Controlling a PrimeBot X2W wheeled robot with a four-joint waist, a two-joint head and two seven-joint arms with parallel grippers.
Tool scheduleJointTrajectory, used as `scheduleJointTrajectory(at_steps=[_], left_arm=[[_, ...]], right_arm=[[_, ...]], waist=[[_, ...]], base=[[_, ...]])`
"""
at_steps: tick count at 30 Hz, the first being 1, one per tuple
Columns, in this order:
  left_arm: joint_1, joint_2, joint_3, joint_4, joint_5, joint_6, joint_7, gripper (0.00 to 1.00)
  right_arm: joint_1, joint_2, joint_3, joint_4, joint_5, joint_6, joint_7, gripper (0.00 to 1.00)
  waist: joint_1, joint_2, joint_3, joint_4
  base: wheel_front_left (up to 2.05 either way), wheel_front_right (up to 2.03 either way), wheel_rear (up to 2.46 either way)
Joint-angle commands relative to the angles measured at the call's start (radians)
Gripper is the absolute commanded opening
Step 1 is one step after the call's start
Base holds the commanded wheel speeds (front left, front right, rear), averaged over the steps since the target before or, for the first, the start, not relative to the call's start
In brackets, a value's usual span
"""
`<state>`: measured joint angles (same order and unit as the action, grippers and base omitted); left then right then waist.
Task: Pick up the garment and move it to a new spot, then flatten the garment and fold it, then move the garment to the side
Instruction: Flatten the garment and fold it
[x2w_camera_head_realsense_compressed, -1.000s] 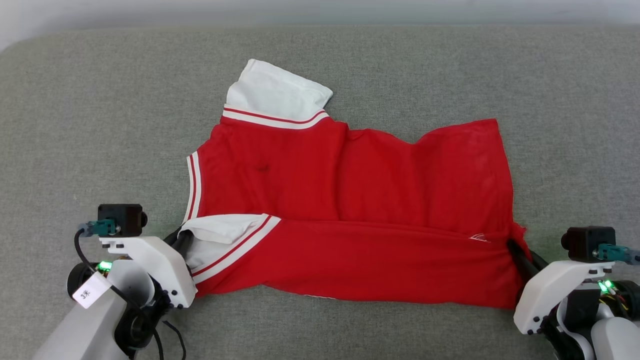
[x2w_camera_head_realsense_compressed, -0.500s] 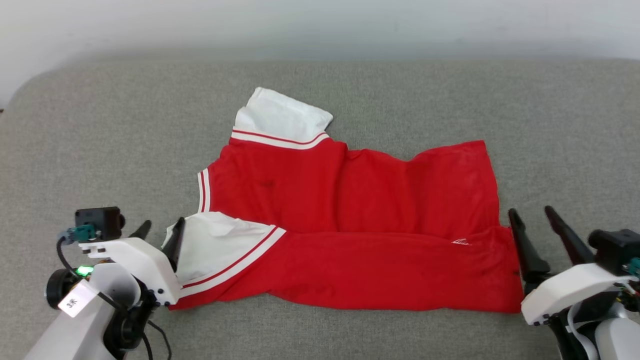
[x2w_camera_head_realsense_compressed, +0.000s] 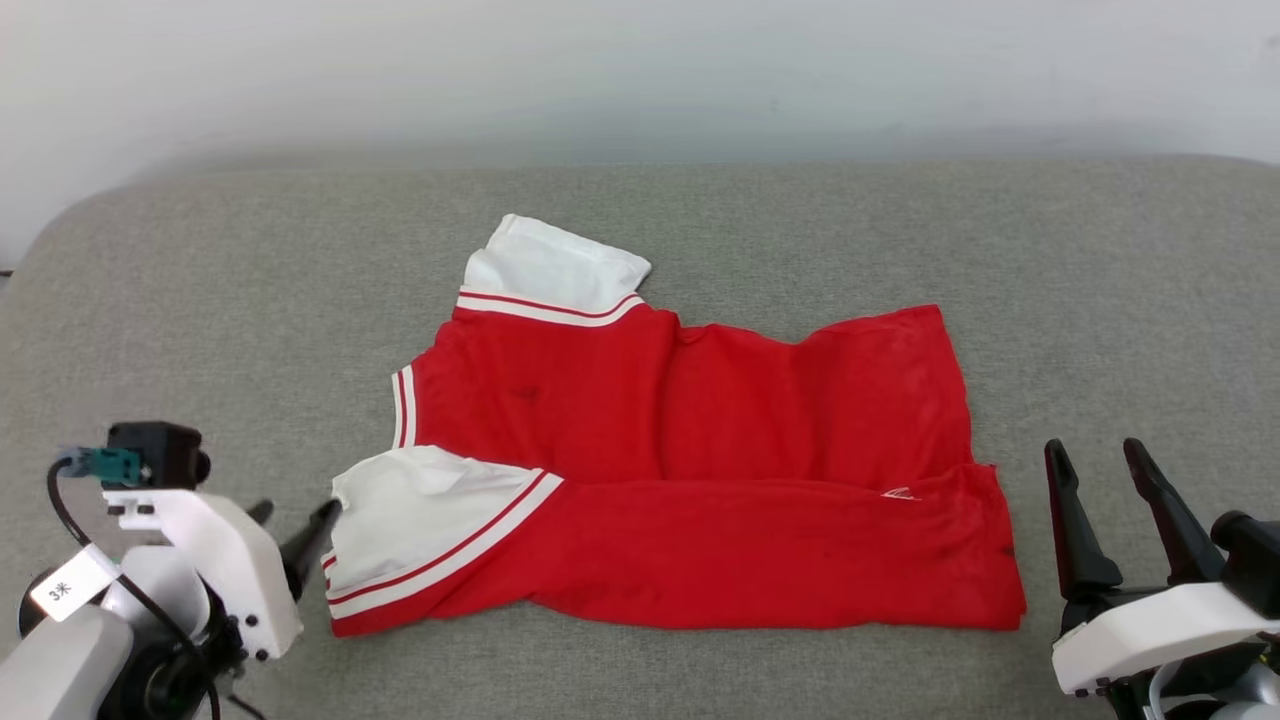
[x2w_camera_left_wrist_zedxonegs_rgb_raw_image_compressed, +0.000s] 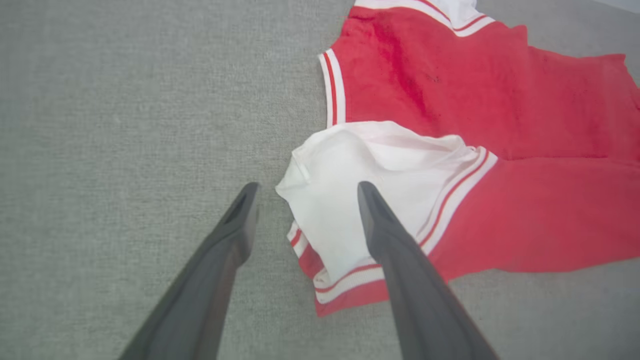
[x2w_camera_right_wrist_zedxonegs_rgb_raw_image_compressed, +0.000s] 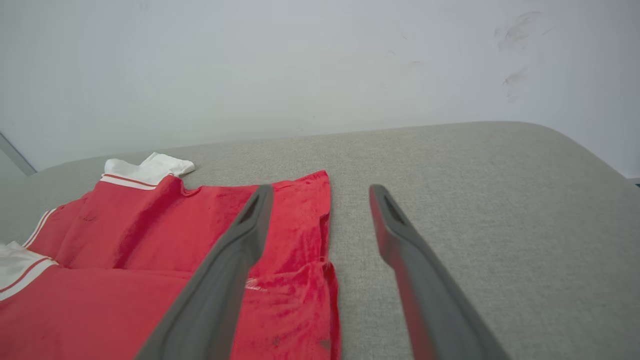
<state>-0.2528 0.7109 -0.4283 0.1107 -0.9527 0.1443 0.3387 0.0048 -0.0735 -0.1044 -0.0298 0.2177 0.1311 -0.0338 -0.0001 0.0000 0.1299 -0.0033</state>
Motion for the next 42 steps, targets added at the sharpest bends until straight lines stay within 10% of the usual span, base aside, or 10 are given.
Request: scheduleJointTrajectory(at_steps=[1,11,17,18,19,20,21,34,42], left_arm=[[0.018,0.014,0.0,-0.013,-0.013,0.01,0.027,1.0],[0.062,0.019,-0.026,-0.036,-0.122,0.082,0.229,1.0],[0.04,-0.047,-0.075,0.051,-0.127,0.049,0.243,1.0],[0.037,-0.06,-0.082,0.064,-0.13,0.044,0.243,0.81],[0.036,-0.072,-0.091,0.077,-0.129,0.037,0.245,0.4],[0.036,-0.082,-0.1,0.089,-0.126,0.03,0.245,0.35],[0.032,-0.09,-0.105,0.097,-0.122,0.024,0.238,0.0],[0.059,-0.016,-0.063,-0.06,-0.031,0.046,0.098,0.0],[0.064,0.004,-0.055,-0.162,-0.009,0.084,0.088,0.0]], right_arm=[[0.012,0.007,0.001,-0.01,0.002,-0.001,0.011,1.0],[0.003,0.024,-0.002,-0.052,0.015,-0.001,0.037,1.0],[-0.005,0.025,-0.009,-0.046,0.037,-0.001,0.054,1.0],[-0.004,0.025,-0.013,-0.045,0.043,-0.001,0.06,1.0],[-0.004,0.024,-0.018,-0.044,0.047,-0.001,0.063,1.0],[-0.003,0.024,-0.024,-0.043,0.054,-0.001,0.07,1.0],[-0.002,0.024,-0.03,-0.043,0.053,-0.001,0.077,1.0],[0.062,-0.128,-0.025,0.013,0.213,-0.001,0.563,1.0],[-0.02,-0.142,0.07,0.013,0.243,-0.001,0.649,1.0]], waist=[[0.0001,0.0,0.003,-0.006],[0.0001,0.0,0.053,-0.042],[0.0001,0.0,0.072,-0.05],[0.0001,0.0,0.074,-0.05],[0.0001,0.0,0.076,-0.051],[0.0001,0.0,0.077,-0.05],[0.0001,0.0,0.077,-0.05],[0.0001,0.0,0.046,-0.015],[0.0001,0.0,0.099,0.004]], base=[[0.0,0.0,0.0],[0.0,0.0,0.0],[0.0,0.0,0.0],[0.0,0.0,0.0],[0.0,0.0,0.0],[0.0,0.0,0.0],[0.0,0.0,0.0],[0.0,0.0,0.0],[0.0,0.0,0.0]])
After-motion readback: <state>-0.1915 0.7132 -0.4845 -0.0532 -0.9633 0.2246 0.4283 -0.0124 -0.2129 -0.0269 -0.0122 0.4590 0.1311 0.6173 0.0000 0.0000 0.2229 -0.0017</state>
